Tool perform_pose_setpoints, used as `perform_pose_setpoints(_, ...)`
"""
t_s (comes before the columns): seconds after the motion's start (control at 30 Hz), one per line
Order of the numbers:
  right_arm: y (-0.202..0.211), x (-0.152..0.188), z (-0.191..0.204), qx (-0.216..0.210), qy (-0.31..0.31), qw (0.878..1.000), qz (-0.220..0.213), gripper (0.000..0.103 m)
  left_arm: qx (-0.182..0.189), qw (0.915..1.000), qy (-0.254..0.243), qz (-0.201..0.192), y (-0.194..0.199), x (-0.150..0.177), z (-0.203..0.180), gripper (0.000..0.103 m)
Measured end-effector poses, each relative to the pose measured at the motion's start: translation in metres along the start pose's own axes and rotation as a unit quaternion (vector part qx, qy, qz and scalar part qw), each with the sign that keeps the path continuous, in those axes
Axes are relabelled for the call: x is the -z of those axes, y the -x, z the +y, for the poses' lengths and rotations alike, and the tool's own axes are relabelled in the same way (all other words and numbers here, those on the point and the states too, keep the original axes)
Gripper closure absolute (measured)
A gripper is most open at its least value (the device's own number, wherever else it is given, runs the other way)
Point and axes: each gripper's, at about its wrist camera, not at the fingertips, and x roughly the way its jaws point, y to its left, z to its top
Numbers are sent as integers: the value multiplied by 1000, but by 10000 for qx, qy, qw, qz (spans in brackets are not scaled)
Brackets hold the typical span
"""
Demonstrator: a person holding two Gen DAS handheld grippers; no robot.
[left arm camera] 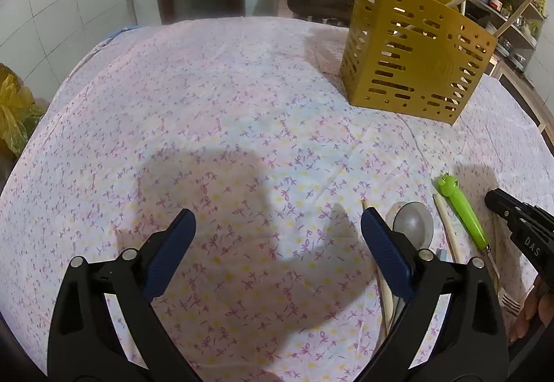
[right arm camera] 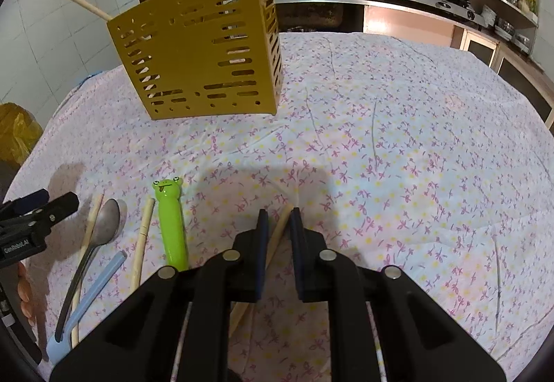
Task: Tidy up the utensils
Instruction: 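Close the right tool on a wooden chopstick while the left tool grasps another chopstick, then lift both chopsticks and lower them into the yellow holder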
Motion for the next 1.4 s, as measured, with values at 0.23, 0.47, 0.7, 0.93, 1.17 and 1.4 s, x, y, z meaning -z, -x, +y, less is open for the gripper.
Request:
perform_pose_setpoints(0.23,2,2,0,-9,33,10000,0,90,17,9997,-229,13,4,9,-23,10)
perform_pose_setpoints(0.47,6,6,0,-12,64,10000,25,90,-14,9984,-538,173,-1,20,-41,25)
perform_pose_setpoints(0.7,5,4,4,92,83,9999,99,90,186,9971,-675,307,-2,11,-57,59)
perform_pose_setpoints(0.93,4,-2,11,205,-65,9996,172,92,303,9961,-717,417,-9,0,-63,96)
perform_pose_setpoints(1.17,24,-6,13,132,-178,9995,-235,94,382,9972,-619,143,0,-5,-58,96)
perform_pose_setpoints(1.4,80,-17,18,126,-57,9928,-1192,96,510,9944,-419,-820,60,-17,-47,97)
